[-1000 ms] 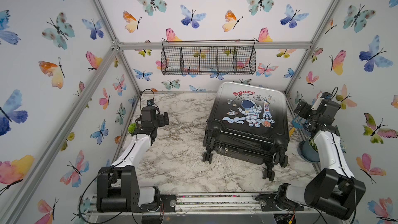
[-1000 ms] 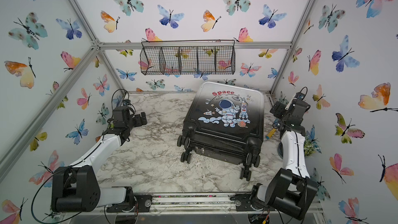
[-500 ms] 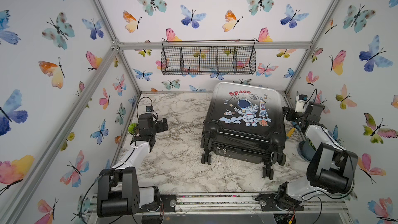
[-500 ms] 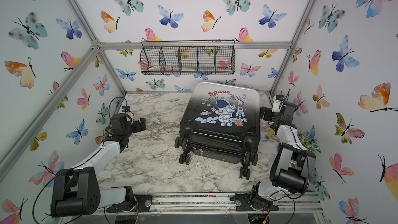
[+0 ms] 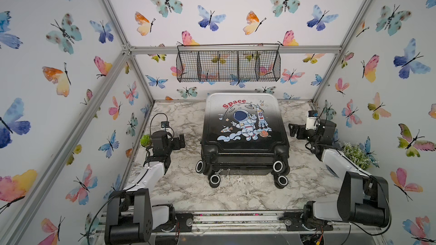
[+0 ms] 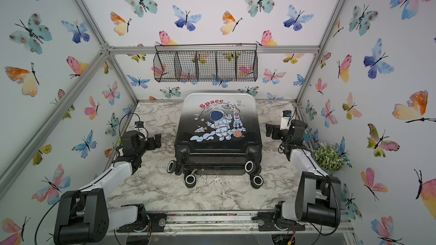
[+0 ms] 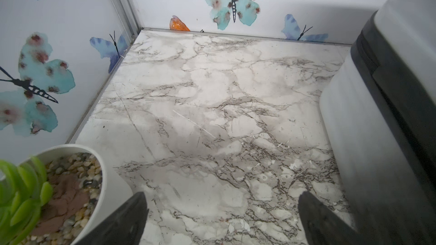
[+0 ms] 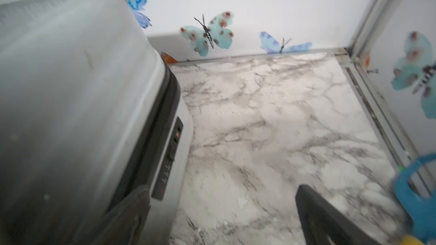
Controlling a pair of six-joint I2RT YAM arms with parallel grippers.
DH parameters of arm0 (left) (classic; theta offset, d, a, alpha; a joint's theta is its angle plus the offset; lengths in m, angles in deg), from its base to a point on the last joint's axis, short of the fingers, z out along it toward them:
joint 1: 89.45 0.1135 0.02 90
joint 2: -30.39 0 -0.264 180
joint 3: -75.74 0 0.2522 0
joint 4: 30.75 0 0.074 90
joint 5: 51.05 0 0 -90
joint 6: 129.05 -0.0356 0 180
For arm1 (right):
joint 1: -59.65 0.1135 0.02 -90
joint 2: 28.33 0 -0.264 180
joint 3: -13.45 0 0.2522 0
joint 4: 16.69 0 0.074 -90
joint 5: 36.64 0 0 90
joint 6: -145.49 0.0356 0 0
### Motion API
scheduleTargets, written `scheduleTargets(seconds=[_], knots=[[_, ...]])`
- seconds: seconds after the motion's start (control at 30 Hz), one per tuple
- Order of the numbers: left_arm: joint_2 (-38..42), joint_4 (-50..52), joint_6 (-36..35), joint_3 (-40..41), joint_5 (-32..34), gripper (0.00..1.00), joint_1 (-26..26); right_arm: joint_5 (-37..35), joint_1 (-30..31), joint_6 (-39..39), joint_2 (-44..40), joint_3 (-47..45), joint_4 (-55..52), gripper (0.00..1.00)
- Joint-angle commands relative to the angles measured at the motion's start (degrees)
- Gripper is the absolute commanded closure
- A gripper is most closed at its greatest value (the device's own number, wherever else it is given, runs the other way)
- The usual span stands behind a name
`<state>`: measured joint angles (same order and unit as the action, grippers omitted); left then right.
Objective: Close the suitcase zippers
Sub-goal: Reset both arms
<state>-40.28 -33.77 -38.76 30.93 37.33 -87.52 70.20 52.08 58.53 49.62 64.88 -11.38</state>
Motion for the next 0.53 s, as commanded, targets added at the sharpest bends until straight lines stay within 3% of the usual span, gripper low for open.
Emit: scheduleTargets(seconds=[0.0, 0.2, 0.23, 0.3, 0.5], knots=[[-0.77, -6.40, 0.51, 0.23, -0.41, 0.02, 0.35, -7.26, -0.32, 3.42, 1.28, -4.93, 12.45, 0.01], [-4.41, -12.90, 0.45, 1.46, 1.25, 0.02, 0.35, -9.21, -0.49, 6.23, 4.43, -12.20, 28.69, 0.01], [-5.25, -14.31, 0.81, 1.82, 1.07, 0.02, 0.35, -6.85, -0.98, 6.43, 4.95, -12.49, 30.43, 0.01], [-6.61, -15.23, 1.73, 1.59, 0.21, 0.01, 0.35, -3.80, -1.02, 5.08, 5.17, -10.90, 28.11, 0.01], [-6.55, -16.71, 0.54, 1.77, -3.12, 0.02, 0.35, -4.38, -1.02, 4.19, 5.05, -11.66, 30.69, 0.01]])
